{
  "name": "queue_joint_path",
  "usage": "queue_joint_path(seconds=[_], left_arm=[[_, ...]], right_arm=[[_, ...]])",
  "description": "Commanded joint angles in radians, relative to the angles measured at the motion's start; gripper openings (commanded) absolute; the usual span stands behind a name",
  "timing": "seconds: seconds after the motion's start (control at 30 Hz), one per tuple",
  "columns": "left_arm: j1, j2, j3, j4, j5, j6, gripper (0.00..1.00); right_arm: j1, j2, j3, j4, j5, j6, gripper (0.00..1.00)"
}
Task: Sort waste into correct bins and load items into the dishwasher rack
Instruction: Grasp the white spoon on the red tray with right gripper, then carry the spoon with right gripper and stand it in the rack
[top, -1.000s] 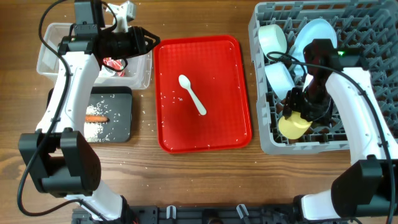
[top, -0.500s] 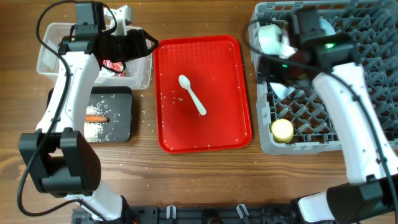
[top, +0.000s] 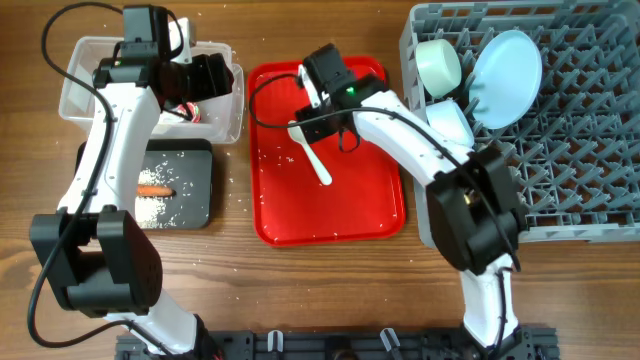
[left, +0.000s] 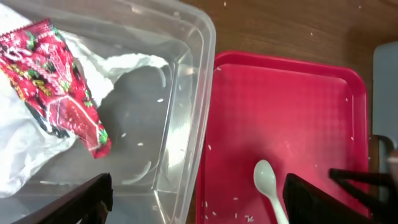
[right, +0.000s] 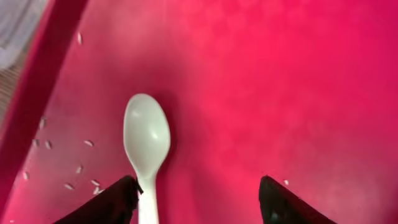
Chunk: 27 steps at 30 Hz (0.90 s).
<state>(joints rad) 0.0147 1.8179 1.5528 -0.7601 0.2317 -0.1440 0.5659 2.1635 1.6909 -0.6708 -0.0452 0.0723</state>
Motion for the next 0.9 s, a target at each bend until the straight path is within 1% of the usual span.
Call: queue_joint_path(seconds=[0.0, 0.17, 0.27, 0.33, 0.4, 0.43, 0.5, 0.53, 0.6, 0.63, 0.67, 0.77, 0.83, 0.87], left_arm=[[0.000, 0.002, 0.005, 0.003, -0.013, 0.006, 0.89], [0.000, 0.002, 0.005, 0.003, -0.013, 0.005, 0.90], [0.000, 0.002, 0.005, 0.002, -0.013, 0.005, 0.90], [0.000, 0.002, 0.005, 0.000, -0.013, 0.005, 0.91], [0.000, 0.002, 0.005, -0.001, -0.013, 0.005, 0.92], [0.000, 0.002, 0.005, 0.000, -0.013, 0.005, 0.92], [0.000, 0.002, 0.005, -0.001, -0.013, 0.005, 0.93], [0.000, 0.002, 0.005, -0.001, -0.013, 0.005, 0.92], [0.000, 0.002, 0.005, -0.003, -0.013, 0.005, 0.93], [0.000, 0.002, 0.005, -0.005, -0.013, 0.005, 0.93], [0.000, 0.002, 0.005, -0.007, -0.013, 0.005, 0.93], [0.000, 0.002, 0.005, -0.008, -0.013, 0.005, 0.93], [0.000, 0.002, 0.005, -0.008, -0.013, 0.005, 0.95], [0.000, 0.002, 0.005, -0.008, -0.013, 0.005, 0.96]], right_arm=[[-0.002, 0.054, 0.003, 0.005, -0.042, -0.051, 0.64], [0.000, 0.100, 0.002, 0.004, -0.152, -0.099, 0.62], [0.001, 0.121, 0.002, -0.005, -0.160, -0.098, 0.60], [0.001, 0.137, 0.002, -0.024, -0.167, -0.098, 0.57], [0.002, 0.137, -0.004, -0.052, -0.176, -0.099, 0.41], [0.002, 0.137, -0.005, -0.061, -0.183, -0.099, 0.38], [0.005, 0.137, -0.015, -0.076, -0.190, -0.099, 0.37], [0.005, 0.137, -0.016, -0.087, -0.190, -0.098, 0.27], [0.005, 0.137, -0.021, -0.105, -0.190, -0.098, 0.11], [0.005, 0.137, -0.021, -0.113, -0.193, -0.098, 0.07], [0.005, 0.137, -0.021, -0.121, -0.193, -0.095, 0.04], [0.004, 0.137, -0.021, -0.135, -0.193, -0.089, 0.04], [-0.002, 0.127, -0.021, -0.142, -0.199, -0.058, 0.04], [-0.011, 0.098, -0.021, -0.142, -0.233, -0.042, 0.04]])
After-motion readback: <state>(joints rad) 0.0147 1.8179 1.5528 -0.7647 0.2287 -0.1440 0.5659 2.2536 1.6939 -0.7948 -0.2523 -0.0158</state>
